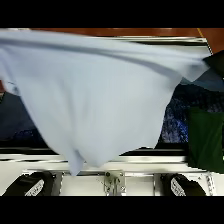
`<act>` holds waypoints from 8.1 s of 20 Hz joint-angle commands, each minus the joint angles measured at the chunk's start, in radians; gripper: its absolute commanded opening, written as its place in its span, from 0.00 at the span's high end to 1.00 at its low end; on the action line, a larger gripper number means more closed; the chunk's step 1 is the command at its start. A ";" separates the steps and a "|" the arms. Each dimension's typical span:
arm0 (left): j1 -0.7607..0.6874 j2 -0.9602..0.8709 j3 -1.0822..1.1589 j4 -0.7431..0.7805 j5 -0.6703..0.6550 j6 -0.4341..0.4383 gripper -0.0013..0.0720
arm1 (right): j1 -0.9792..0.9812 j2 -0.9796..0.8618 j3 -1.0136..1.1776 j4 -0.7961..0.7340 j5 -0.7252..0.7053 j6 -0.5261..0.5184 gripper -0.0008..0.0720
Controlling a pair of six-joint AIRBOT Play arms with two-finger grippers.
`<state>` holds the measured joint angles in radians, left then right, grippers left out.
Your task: Fold the shirts.
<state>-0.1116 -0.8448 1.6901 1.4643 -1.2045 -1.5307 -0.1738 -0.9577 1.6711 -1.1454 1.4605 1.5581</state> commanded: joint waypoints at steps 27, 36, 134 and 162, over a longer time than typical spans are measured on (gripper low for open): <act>0.407 -0.382 -0.763 -0.331 -0.165 0.110 0.01 | -0.269 -0.478 -0.270 -0.240 0.140 -0.187 0.08; 0.382 -0.409 -1.035 -0.517 0.161 0.176 0.01 | -0.293 -0.478 -0.472 0.085 -0.021 -0.192 0.08; 0.504 -0.536 -0.957 -0.484 0.015 0.264 0.08 | -0.248 -0.603 -0.335 0.138 0.063 -0.161 0.12; 0.392 -0.425 -0.884 -0.695 0.085 0.385 0.93 | -0.015 -0.600 -0.814 0.169 -0.323 -0.192 0.88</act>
<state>0.2798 -1.2846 0.7700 0.7803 -1.1202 -1.1473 -0.2531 -1.5612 0.8551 -1.0031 1.1851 1.3502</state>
